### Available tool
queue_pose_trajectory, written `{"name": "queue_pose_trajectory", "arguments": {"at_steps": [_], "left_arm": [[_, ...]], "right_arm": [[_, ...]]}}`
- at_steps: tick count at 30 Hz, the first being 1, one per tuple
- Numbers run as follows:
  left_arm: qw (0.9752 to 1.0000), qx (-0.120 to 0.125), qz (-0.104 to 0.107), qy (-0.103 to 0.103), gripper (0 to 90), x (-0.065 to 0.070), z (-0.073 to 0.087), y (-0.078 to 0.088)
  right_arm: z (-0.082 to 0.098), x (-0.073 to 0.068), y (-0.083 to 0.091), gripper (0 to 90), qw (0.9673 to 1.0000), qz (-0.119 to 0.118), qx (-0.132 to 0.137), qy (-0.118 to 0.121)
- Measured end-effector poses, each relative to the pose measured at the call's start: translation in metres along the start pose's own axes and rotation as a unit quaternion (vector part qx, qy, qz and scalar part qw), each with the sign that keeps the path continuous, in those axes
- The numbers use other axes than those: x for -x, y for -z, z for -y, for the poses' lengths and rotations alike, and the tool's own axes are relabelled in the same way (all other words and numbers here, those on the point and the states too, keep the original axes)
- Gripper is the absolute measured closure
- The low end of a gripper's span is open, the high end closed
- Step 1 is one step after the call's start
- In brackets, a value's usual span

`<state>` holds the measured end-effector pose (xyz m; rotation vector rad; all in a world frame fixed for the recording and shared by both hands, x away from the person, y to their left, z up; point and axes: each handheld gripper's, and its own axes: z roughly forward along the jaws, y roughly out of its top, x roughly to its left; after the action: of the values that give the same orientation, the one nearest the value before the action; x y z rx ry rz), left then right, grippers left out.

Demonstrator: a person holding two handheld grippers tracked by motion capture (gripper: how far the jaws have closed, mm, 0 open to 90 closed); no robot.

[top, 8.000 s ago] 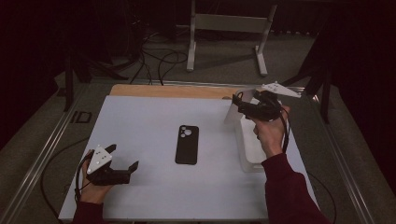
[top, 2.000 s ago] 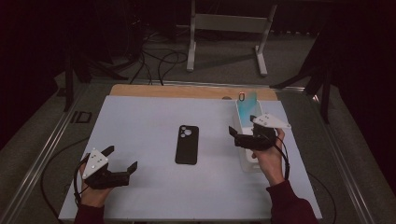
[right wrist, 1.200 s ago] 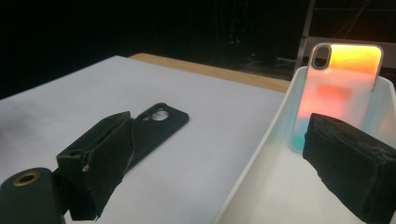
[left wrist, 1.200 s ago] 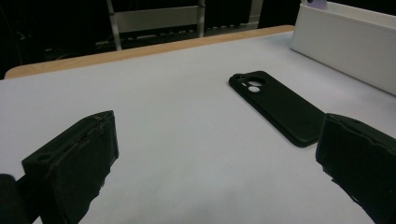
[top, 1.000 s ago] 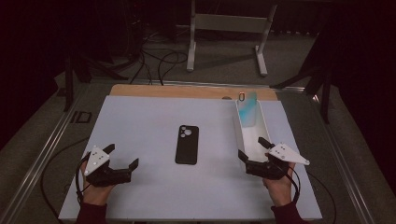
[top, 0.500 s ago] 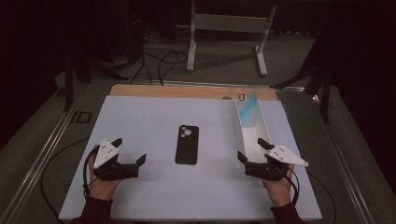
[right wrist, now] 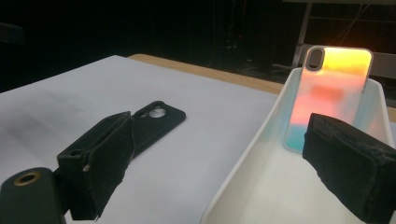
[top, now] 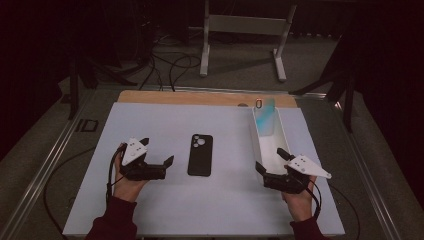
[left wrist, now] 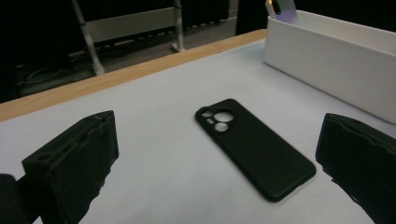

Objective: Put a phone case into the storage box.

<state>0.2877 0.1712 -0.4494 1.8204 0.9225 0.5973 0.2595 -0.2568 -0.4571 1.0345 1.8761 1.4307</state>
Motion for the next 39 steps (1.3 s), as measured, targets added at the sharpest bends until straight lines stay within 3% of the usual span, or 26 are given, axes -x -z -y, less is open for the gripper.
{"name": "queue_pose_trajectory", "arguments": {"at_steps": [12,19,27,31,33,34,36,37,38,39], "left_arm": [[0.9993,-0.015,0.031,-0.011,0.0,0.017,-0.006,-0.040],[0.9985,-0.030,0.044,-0.010,0.2,0.022,-0.007,-0.054],[0.9970,-0.050,0.057,-0.013,7.9,0.035,-0.008,-0.073],[0.9958,-0.064,0.062,-0.023,18.1,0.045,-0.008,-0.084],[0.9947,-0.068,0.071,-0.029,32.5,0.048,-0.007,-0.088],[0.9927,-0.073,0.088,-0.038,38.0,0.052,-0.006,-0.092],[0.9919,-0.077,0.093,-0.041,42.6,0.054,-0.006,-0.094],[0.9908,-0.082,0.099,-0.043,52.1,0.056,-0.005,-0.097],[0.9884,-0.095,0.107,-0.051,56.6,0.062,-0.005,-0.102],[0.9877,-0.099,0.107,-0.055,61.6,0.065,-0.004,-0.105]], "right_arm": [[0.000,0.000,0.000,8.5,1.0000,0.001,0.000,0.002],[0.000,0.000,0.000,8.5,1.0000,0.001,0.000,0.004],[0.000,-0.002,0.000,8.5,1.0000,0.001,0.001,0.005],[0.000,-0.002,0.000,8.5,1.0000,0.001,0.001,0.006],[0.000,-0.002,-0.001,8.5,1.0000,0.001,0.001,0.007],[0.000,-0.002,-0.001,8.5,1.0000,0.001,0.002,0.009],[0.000,-0.002,-0.001,8.5,1.0000,0.001,0.002,0.008],[0.000,-0.002,-0.001,8.5,1.0000,0.001,0.002,0.009],[0.000,-0.002,-0.001,8.5,1.0000,0.001,0.002,0.009],[0.000,-0.002,-0.001,8.5,1.0000,0.002,0.001,0.010]]}}
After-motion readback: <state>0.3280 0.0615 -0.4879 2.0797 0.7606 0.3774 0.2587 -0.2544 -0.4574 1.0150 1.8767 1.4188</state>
